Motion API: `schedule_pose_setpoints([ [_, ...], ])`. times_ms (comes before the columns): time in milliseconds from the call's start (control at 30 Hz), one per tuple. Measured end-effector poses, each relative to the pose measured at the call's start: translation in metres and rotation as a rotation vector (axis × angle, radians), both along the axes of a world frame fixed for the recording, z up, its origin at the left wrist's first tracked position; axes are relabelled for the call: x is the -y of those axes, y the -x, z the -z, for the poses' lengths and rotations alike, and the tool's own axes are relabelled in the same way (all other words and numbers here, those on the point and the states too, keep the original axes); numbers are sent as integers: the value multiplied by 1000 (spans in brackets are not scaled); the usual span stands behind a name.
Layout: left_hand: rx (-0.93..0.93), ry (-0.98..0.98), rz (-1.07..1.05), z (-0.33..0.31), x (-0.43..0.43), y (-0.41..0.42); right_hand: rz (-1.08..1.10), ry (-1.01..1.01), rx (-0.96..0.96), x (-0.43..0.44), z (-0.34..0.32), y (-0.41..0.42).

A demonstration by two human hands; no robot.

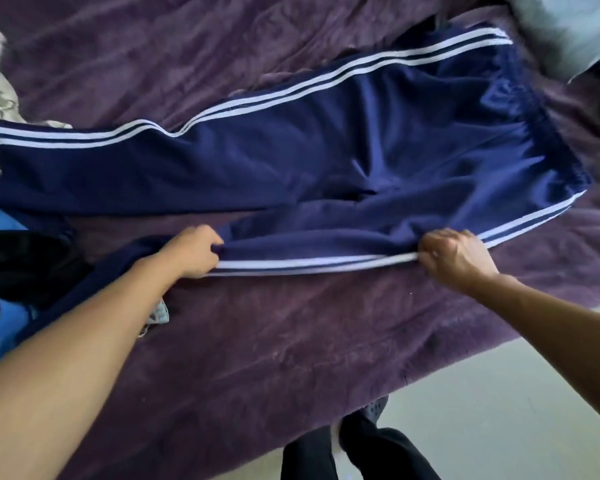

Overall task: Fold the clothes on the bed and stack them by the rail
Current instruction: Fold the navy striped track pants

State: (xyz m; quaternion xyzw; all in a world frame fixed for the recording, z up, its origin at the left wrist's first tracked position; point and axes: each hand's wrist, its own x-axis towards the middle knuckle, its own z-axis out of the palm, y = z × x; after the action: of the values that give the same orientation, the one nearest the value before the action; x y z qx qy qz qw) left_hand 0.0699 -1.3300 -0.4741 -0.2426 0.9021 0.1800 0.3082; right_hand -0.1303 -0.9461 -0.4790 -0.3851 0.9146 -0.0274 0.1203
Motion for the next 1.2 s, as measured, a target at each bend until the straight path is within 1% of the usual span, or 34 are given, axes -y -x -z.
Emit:
schedule_pose_setpoints([
  [33, 140, -67, 31, -9, 0, -4, -15, -81, 46, -11, -5, -7],
  [67, 247, -101, 48, -17, -5, -11, -38, -216, 92, -22, -9, -14],
  [100, 287, -87, 60, -20, -12, -18, -66, -324, 103, -32, -12, -18],
  [133, 276, -10, 99, -21, -23, -26, -94, -393, 98, -39, -13, -22],
  [167, 191, 102, 166, -19, -38, -34, -121, -397, 98, -44, -14, -26],
  [200, 62, 211, 245, -18, -58, -41, -140, -334, 109, -46, -14, -29],
  [233, -83, 260, 308, -15, -80, -46, -167, -223, 119, -45, -13, -35],
  [267, -222, 267, 353, -12, -103, -51, -219, -116, 118, -42, -13, -42],
  [300, -317, 258, 393, -6, -127, -55, -290, -43, 107, -37, -9, -50],
  [333, -337, 273, 413, 2, -147, -60, -361, -21, 101, -29, -4, -61],
  [367, -305, 303, 387, 11, -160, -66, -414, -40, 100, -19, 2, -71],
  [400, -259, 353, 313, 19, -164, -71, -437, -91, 110, -10, 10, -81],
  [467, -200, 439, 115, 23, -157, -75, -389, -183, 131, 2, 24, -93],
  [500, -200, 457, 65, 23, -151, -79, -352, -201, 135, 4, 28, -94],
  [567, -219, 453, 70, 16, -148, -89, -315, -236, 174, 2, 29, -96],
  [633, -229, 412, 148, 3, -156, -105, -333, -291, 236, -4, 29, -98],
  [733, -109, 202, 200, -9, -175, -142, -364, -464, 308, 0, 18, -102],
  [767, -96, 137, 186, -15, -178, -154, -379, -501, 305, 6, 13, -103],
  [800, -142, 114, 151, -21, -178, -166, -391, -514, 292, 16, 7, -105],
  [833, -224, 141, 90, -30, -173, -177, -401, -501, 270, 28, 1, -108],
  [867, -319, 209, -12, -36, -163, -188, -415, -464, 247, 42, -4, -113],
  [900, -395, 298, -165, -40, -150, -200, -428, -405, 228, 56, -10, -118],
  [933, -424, 372, -337, -45, -134, -211, -438, -341, 217, 72, -14, -125],
  [967, -416, 431, -484, -49, -115, -222, -446, -279, 212, 89, -17, -133],
  [1000, -385, 475, -577, -51, -94, -230, -450, -224, 208, 107, -19, -140],
  [1067, -309, 506, -616, -47, -50, -240, -451, -103, 204, 146, -19, -154],
  [1133, -230, 482, -549, -37, -9, -240, -436, 11, 230, 186, -17, -168],
  [1167, -177, 453, -498, -30, 10, -238, -432, 31, 255, 205, -14, -175],
  [1200, -114, 414, -454, -22, 26, -234, -426, 6, 289, 223, -11, -181],
])
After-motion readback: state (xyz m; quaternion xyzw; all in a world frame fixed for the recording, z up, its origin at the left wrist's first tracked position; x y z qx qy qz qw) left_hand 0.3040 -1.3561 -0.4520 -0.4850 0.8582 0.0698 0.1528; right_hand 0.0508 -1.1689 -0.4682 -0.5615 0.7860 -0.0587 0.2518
